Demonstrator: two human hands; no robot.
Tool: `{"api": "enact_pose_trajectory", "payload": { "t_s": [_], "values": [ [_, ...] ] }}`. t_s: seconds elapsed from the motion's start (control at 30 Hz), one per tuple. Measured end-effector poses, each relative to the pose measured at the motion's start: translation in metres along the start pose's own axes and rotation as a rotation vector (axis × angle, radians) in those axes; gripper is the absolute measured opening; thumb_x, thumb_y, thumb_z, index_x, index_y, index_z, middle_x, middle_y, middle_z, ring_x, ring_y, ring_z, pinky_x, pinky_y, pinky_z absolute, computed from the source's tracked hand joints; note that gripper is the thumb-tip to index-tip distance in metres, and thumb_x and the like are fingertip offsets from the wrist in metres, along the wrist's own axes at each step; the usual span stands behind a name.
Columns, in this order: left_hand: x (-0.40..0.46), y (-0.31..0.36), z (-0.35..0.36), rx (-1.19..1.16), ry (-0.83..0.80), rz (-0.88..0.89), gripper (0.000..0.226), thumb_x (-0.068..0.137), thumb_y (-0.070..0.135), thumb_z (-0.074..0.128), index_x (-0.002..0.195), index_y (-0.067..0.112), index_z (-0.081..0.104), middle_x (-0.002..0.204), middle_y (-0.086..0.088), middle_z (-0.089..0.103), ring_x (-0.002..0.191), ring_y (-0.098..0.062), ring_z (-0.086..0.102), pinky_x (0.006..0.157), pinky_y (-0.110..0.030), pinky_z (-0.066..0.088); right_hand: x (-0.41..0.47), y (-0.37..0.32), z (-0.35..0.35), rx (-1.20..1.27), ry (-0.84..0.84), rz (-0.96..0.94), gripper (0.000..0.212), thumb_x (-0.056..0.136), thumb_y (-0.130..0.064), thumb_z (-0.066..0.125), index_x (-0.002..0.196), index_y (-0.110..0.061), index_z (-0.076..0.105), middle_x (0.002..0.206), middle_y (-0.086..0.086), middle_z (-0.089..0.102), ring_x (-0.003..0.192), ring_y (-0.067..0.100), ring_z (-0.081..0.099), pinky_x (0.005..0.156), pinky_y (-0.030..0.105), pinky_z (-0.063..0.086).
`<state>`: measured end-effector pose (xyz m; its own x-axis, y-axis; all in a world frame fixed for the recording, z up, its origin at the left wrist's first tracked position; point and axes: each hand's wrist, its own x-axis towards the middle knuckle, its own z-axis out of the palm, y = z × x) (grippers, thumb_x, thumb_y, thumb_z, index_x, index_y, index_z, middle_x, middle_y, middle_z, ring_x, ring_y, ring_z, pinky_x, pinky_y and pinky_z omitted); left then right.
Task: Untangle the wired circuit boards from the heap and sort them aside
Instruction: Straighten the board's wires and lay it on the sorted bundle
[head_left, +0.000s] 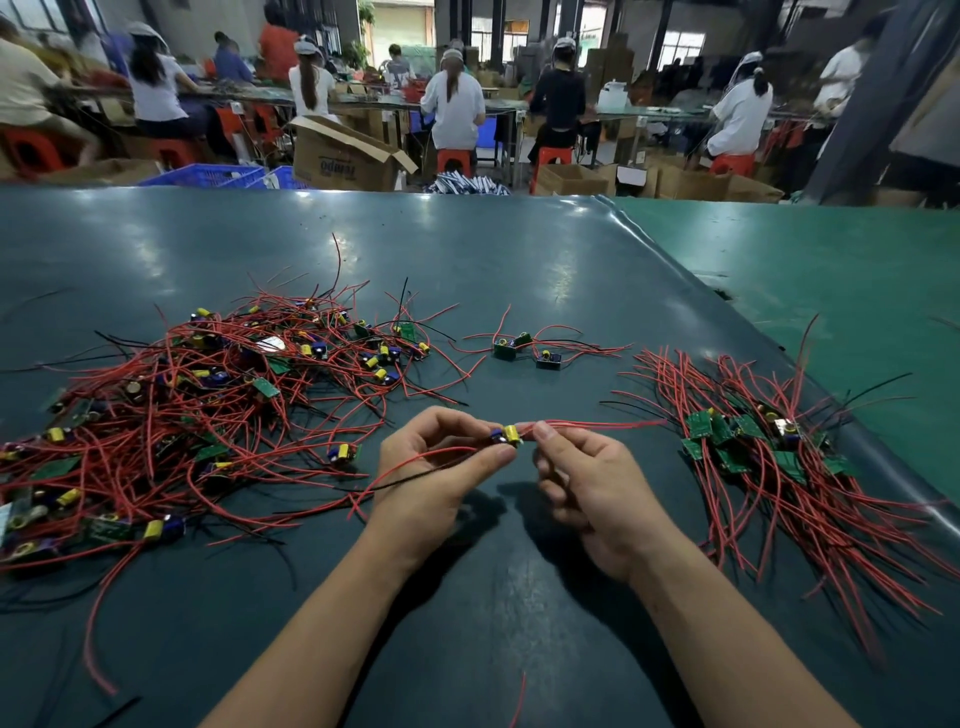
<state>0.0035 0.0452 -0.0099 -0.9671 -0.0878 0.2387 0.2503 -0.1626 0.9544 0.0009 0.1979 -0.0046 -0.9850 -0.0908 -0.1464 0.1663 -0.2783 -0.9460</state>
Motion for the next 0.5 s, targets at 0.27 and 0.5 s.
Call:
{"api": "enact_pose_trajectory", "payload": {
  "t_s": [0.27,0.5],
  "values": [
    [0.0,0.002,0.0,-0.011,-0.053,-0.03,0.026,0.068,-0.011,0.079,0.077,0.006,0.062,0.082,-0.007,0.075,0.078,-0.015,0.072,0.07,-0.02,0.055,0.004,-0.005,-0.006,0.13,0.12,-0.04,0.015,0.077,-0.022,0.071,0.082,-0.008,0.073,0.06,0.002,0.06,0.039,0.006,0.041,0.031,0.014,0.025],
    [0.0,0.003,-0.002,-0.028,-0.068,-0.033,0.026,0.068,-0.01,0.079,0.076,0.007,0.062,0.083,-0.008,0.075,0.079,-0.017,0.073,0.071,-0.021,0.055,0.005,-0.01,-0.013,0.167,0.19,-0.061,0.014,0.081,-0.017,0.069,0.085,-0.004,0.072,0.06,0.0,0.063,0.042,0.003,0.043,0.034,0.013,0.029]
  ]
}}
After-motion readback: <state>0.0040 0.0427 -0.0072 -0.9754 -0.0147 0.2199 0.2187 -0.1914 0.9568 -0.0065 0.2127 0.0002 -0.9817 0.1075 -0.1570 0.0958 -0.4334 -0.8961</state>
